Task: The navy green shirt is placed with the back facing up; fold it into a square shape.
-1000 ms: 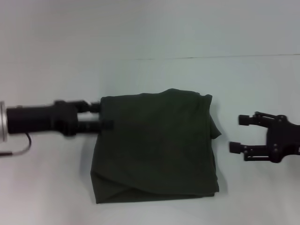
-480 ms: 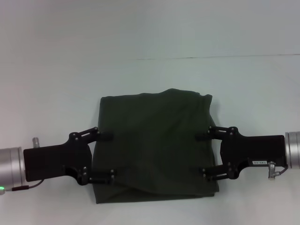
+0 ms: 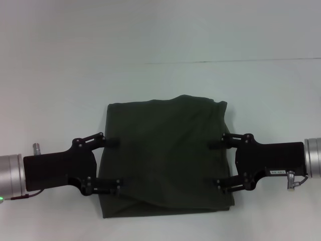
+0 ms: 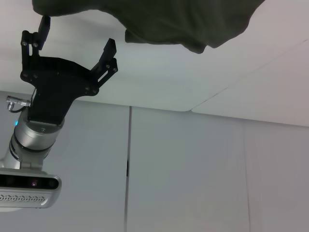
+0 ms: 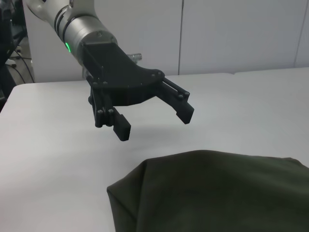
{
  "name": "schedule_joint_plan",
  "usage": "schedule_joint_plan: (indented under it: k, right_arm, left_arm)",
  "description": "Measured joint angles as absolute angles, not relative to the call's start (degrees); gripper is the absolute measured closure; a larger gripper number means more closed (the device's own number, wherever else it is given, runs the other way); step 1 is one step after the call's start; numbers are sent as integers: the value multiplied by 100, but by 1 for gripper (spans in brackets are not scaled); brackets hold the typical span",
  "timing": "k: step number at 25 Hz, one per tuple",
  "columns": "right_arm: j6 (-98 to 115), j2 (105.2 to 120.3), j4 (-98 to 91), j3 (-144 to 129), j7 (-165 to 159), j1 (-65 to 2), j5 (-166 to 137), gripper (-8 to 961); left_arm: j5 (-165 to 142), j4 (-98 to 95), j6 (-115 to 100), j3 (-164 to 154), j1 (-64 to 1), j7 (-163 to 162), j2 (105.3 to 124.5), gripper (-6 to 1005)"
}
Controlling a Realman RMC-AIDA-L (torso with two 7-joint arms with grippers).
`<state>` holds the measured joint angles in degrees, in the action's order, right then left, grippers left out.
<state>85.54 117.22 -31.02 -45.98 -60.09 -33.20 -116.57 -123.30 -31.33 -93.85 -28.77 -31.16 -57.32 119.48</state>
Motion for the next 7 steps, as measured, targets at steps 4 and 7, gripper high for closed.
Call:
schedule_joint_plan:
  k: [4,7]
  right_arm:
    - [8532,11723,-3100,-4609,-5959,-3313,-11660,8]
    - [8532,11724,-3100,-4628,-5945,-3327,-11663,8]
  left_arm:
    - [-12336,-3136,-9332,-2908,-3137,-5755,11944,31]
    - [-12345,-3138,-9332,-2932,-3151,-5774,11944,31]
